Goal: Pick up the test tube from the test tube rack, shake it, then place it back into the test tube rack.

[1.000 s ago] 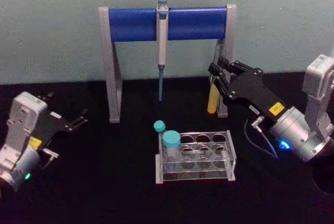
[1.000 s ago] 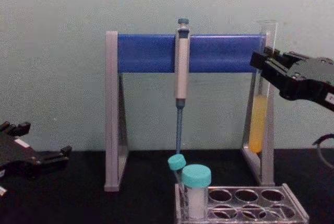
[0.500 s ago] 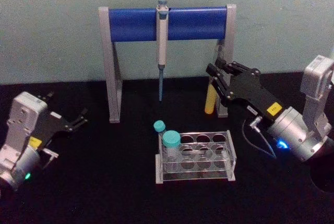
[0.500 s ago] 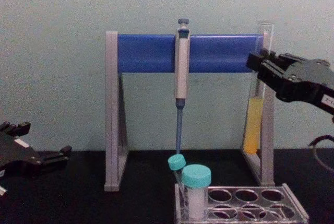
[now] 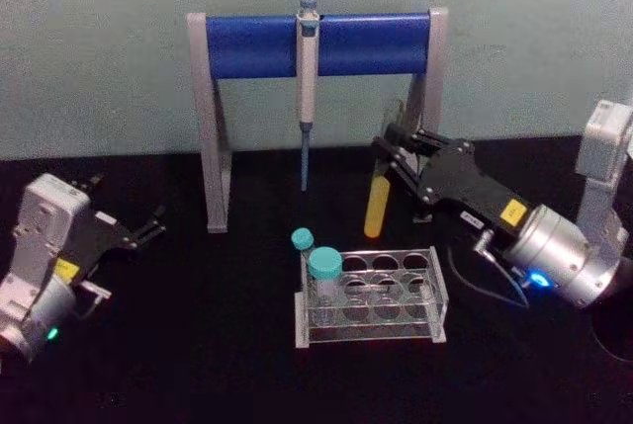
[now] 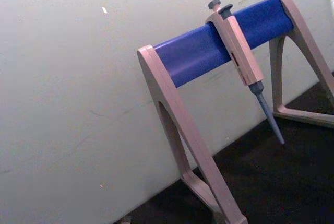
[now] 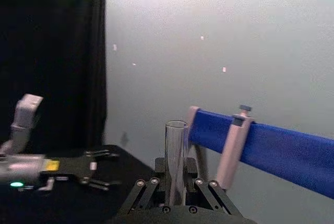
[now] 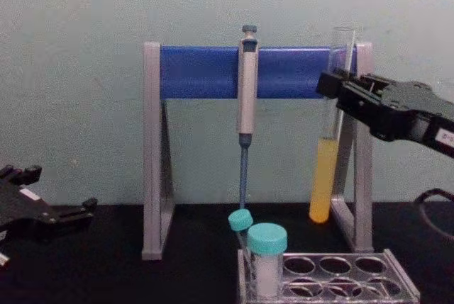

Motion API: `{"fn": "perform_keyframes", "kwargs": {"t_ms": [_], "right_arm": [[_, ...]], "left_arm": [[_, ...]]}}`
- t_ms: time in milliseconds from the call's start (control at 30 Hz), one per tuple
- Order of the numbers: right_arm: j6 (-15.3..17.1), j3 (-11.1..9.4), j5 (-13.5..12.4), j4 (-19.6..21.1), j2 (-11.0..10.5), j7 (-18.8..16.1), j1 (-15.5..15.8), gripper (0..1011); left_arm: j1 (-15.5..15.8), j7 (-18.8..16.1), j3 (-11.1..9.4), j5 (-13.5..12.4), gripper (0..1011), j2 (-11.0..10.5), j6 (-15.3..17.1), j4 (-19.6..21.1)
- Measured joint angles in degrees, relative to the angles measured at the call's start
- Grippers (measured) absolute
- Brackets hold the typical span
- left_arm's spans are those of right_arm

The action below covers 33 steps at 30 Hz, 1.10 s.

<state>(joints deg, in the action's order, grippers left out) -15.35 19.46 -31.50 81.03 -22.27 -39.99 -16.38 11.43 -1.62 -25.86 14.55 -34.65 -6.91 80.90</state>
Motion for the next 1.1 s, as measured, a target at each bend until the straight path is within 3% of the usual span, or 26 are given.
{"fn": "perform_keyframes", "kwargs": {"t_ms": [67,333,433,567,733,867,1100], "right_arm": [[1.1,0.0,-2.0,1.2,-1.3,-1.4,0.7,220],[3.7,-0.3,-3.2,6.1,-6.2,-1.7,3.8,221],[4.4,-1.3,-3.0,8.7,-9.0,0.4,6.0,220],[4.5,-2.5,-1.5,10.2,-10.7,3.4,7.6,220],[4.5,-4.0,1.6,10.7,-10.9,8.2,8.3,221],[4.4,-4.5,4.8,9.7,-9.5,11.3,7.4,220],[3.5,-3.8,6.5,5.8,-6.0,11.2,3.9,221]], "left_arm": [[0.0,0.0,0.0,0.0,1001,0.0,0.0,0.0],[0.0,0.0,0.0,0.0,1001,0.0,0.0,0.0],[0.0,0.0,0.0,0.0,1001,0.0,0.0,0.0],[0.0,0.0,0.0,0.0,1001,0.0,0.0,0.0],[0.0,0.0,0.0,0.0,1001,0.0,0.0,0.0],[0.0,0.0,0.0,0.0,1001,0.0,0.0,0.0],[0.0,0.0,0.0,0.0,1001,0.0,0.0,0.0]]}}
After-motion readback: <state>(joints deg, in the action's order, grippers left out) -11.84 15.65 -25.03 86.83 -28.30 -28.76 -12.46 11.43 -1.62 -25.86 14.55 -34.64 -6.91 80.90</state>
